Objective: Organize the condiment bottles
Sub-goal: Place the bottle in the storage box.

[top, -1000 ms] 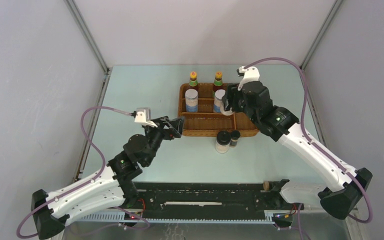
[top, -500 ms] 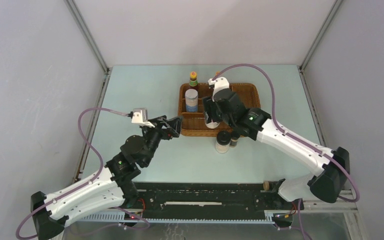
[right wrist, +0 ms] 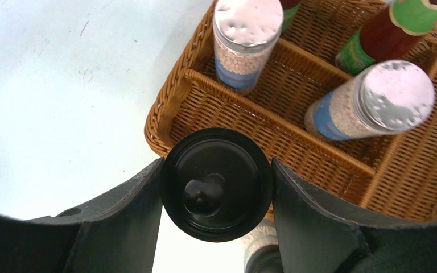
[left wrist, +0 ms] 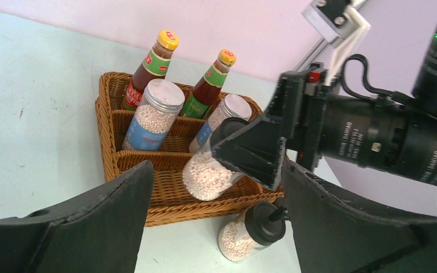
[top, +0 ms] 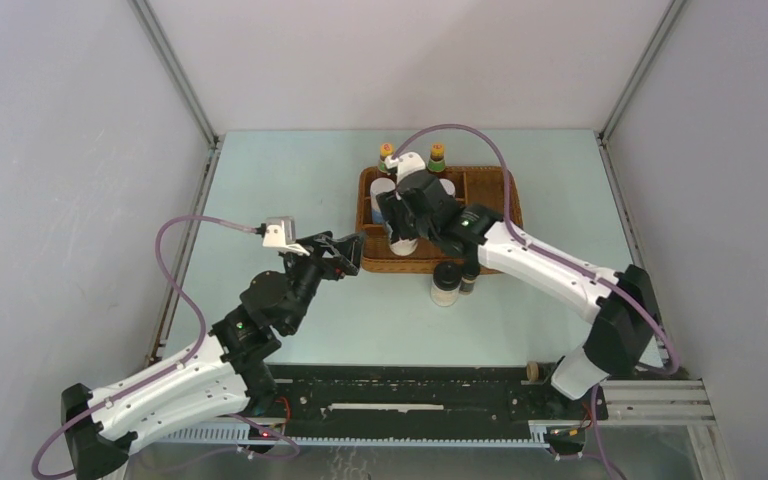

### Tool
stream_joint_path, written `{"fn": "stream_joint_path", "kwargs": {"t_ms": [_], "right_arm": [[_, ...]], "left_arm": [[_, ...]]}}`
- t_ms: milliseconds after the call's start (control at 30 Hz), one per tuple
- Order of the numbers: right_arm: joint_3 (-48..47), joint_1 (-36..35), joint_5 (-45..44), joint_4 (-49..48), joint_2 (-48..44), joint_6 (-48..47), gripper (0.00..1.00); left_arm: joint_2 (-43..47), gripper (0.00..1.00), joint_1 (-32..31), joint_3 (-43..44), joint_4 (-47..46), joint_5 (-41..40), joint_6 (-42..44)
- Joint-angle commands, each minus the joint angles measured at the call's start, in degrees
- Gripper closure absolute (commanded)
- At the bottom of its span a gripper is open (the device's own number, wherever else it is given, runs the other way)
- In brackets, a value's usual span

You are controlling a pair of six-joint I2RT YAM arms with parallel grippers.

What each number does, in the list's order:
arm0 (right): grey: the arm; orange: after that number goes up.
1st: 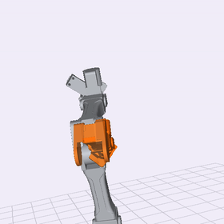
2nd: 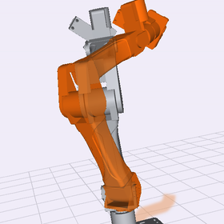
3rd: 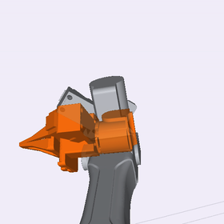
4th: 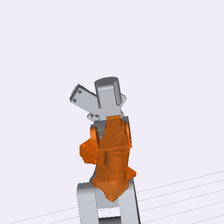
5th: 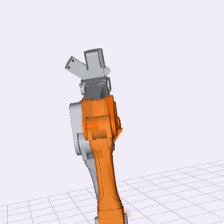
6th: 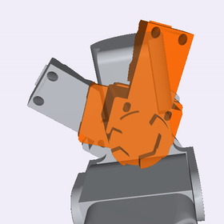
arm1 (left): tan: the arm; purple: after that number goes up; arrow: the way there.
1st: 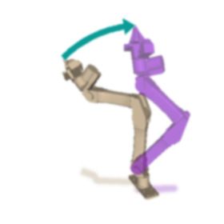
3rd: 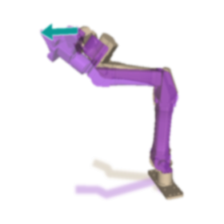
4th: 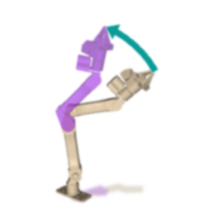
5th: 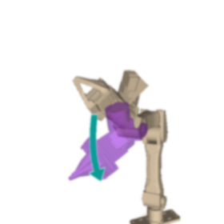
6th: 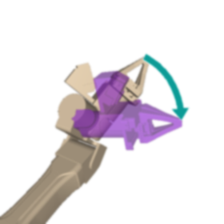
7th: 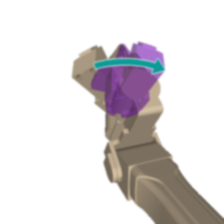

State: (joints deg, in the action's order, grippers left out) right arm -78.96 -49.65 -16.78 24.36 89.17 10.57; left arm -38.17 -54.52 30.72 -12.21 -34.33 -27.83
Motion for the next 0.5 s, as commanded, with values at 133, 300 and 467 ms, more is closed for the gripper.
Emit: {"fn": "stream_joint_path", "kwargs": {"t_ms": [133,300,467], "right_arm": [[-7.59,-0.22,2.57,-6.17,6.05,-2.32,1.00],[-8.80,0.63,4.35,-7.48,9.44,-2.29,1.00],[-9.65,1.33,5.71,-8.54,12.11,-2.11,1.00]], "left_arm": [[0.96,0.13,-0.23,-1.45,-0.27,-0.28,2.34],[1.00,0.13,-0.23,-1.70,-0.19,-0.30,2.82],[0.97,0.13,-0.19,-1.97,-0.35,-0.39,3.16]]}}
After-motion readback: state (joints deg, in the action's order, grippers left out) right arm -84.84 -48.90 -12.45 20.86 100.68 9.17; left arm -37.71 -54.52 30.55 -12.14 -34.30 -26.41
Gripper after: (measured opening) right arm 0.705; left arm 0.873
